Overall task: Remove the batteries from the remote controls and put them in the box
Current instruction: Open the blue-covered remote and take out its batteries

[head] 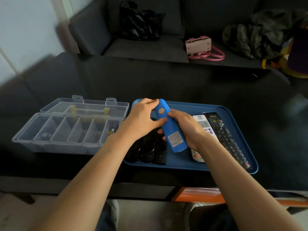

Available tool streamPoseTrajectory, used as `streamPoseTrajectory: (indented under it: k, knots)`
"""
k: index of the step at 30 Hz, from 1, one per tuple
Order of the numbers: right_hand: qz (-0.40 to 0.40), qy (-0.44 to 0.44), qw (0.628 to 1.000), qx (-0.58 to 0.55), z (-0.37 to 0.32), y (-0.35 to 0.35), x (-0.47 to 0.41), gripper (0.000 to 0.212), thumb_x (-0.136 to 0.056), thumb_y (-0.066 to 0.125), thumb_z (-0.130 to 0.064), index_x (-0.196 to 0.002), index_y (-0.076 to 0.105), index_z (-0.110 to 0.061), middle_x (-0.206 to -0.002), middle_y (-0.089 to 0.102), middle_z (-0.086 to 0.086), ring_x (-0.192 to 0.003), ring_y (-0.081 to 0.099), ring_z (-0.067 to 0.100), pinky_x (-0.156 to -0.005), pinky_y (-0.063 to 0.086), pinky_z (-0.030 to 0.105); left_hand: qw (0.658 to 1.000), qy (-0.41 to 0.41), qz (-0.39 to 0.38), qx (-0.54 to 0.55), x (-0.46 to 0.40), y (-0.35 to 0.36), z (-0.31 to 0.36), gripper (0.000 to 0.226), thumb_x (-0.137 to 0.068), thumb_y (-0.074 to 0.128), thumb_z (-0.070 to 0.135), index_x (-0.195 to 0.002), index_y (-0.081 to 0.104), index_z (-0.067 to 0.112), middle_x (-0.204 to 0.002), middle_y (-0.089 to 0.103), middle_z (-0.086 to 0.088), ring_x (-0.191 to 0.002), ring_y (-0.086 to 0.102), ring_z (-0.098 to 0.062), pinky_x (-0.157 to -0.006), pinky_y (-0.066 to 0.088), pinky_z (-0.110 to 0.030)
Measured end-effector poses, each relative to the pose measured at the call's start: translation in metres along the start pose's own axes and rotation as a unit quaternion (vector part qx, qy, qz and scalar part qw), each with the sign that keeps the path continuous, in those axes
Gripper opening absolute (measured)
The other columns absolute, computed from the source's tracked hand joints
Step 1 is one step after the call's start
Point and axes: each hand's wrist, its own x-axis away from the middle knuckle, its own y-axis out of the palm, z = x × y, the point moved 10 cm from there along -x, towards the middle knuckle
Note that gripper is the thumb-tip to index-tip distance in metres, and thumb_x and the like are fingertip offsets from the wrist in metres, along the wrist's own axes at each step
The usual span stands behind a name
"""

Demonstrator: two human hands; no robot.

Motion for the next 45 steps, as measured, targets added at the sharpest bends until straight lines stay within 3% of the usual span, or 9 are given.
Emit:
streamPoseTrajectory:
  k: [5,9,13,18,23,27,31,38,45]
  knots:
    - [0.017,-0.018,0.999,0.029,-0.003,0.001,0.003,0.021,-0.1,0.039,-0.018,-0.106,0.055,-0.005,-0.077,0.06,0.012,-0.06,0.061,0.019,-0.05,0.052,0.029,0.99,0.029,-0.045,-0.127,0.003,0.011,0.013,0.065,-0.089,0.055,0.032,-0.143,0.031,0.005,-0.146,0.039,-0.011,-0.131,0.04,-0.023,-0.103,0.035,-0.028]
    - [0.038,-0.03,0.998,0.034,-0.005,-0.001,0.004,0.021,-0.1,0.039,-0.019,-0.088,0.053,-0.009,-0.067,0.057,0.008,-0.046,0.057,0.012,-0.044,0.05,0.024,0.974,0.021,-0.087,-0.207,0.004,0.028,0.017,0.058,-0.099,0.036,0.027,-0.145,0.014,0.001,-0.147,0.03,-0.023,-0.121,0.049,-0.033,-0.094,0.042,-0.035]
    - [0.056,-0.026,0.998,0.033,-0.005,-0.01,0.004,0.025,-0.101,0.04,-0.022,-0.086,0.055,-0.009,-0.069,0.057,0.012,-0.049,0.057,0.016,-0.045,0.049,0.025,0.988,0.019,-0.073,-0.131,0.002,0.027,0.017,0.045,-0.099,0.032,0.02,-0.141,0.028,0.004,-0.126,0.052,-0.017,-0.109,0.056,-0.031,-0.087,0.045,-0.037]
    - [0.065,-0.032,0.997,0.009,-0.006,-0.019,0.004,0.025,-0.101,0.04,-0.023,-0.096,0.057,-0.006,-0.072,0.059,0.013,-0.052,0.058,0.017,-0.047,0.049,0.027,0.992,0.088,-0.047,-0.081,0.004,0.031,0.032,0.041,-0.096,0.042,0.019,-0.137,0.041,0.015,-0.131,0.05,-0.016,-0.117,0.052,-0.029,-0.095,0.044,-0.038]
    - [0.061,-0.022,0.997,-0.03,-0.003,-0.026,0.008,0.024,-0.1,0.041,-0.023,-0.095,0.057,-0.006,-0.073,0.06,0.012,-0.053,0.057,0.018,-0.045,0.049,0.026,0.996,0.092,0.001,-0.003,0.001,0.027,0.04,0.035,-0.093,0.046,0.03,-0.122,0.057,0.013,-0.111,0.063,-0.011,-0.098,0.061,-0.024,-0.084,0.05,-0.036]
    - [0.078,0.001,0.994,-0.07,-0.001,-0.036,0.012,0.027,-0.1,0.038,-0.022,-0.089,0.058,-0.008,-0.075,0.062,0.011,-0.055,0.056,0.016,-0.047,0.049,0.024,0.996,0.072,0.043,-0.005,-0.001,0.023,0.037,0.035,-0.095,0.05,0.016,-0.13,0.053,0.014,-0.095,0.069,-0.012,-0.085,0.066,-0.022,-0.077,0.051,-0.034]
    - [0.099,0.019,0.991,-0.083,0.002,-0.055,0.013,0.021,-0.101,0.038,-0.024,-0.102,0.055,-0.012,-0.089,0.066,0.017,-0.06,0.058,0.018,-0.049,0.05,0.024,0.995,0.009,0.098,0.034,-0.006,0.018,0.02,0.032,-0.094,0.05,0.012,-0.126,0.057,0.012,-0.097,0.07,-0.012,-0.087,0.068,-0.017,-0.081,0.053,-0.03]
    - [0.041,0.002,0.994,-0.101,0.005,-0.05,0.008,0.027,-0.101,0.041,-0.02,-0.121,0.052,-0.007,-0.101,0.063,0.021,-0.079,0.063,0.025,-0.072,0.057,0.036,0.996,-0.015,-0.035,-0.082,-0.014,0.069,0.005,0.026,-0.094,0.05,0.016,-0.119,0.058,0.014,-0.106,0.065,-0.01,-0.099,0.061,-0.025,-0.083,0.05,-0.039]
    - [0.093,0.017,0.986,-0.135,0.005,-0.063,0.009,0.016,-0.099,0.043,-0.021,-0.103,0.056,-0.013,-0.092,0.067,0.018,-0.071,0.063,0.026,-0.06,0.058,0.032,0.992,-0.053,-0.112,0.011,-0.018,0.084,0.005,0.045,-0.091,0.056,0.018,-0.134,0.045,0.024,-0.119,0.061,-0.005,-0.102,0.059,-0.018,-0.082,0.04,-0.021]
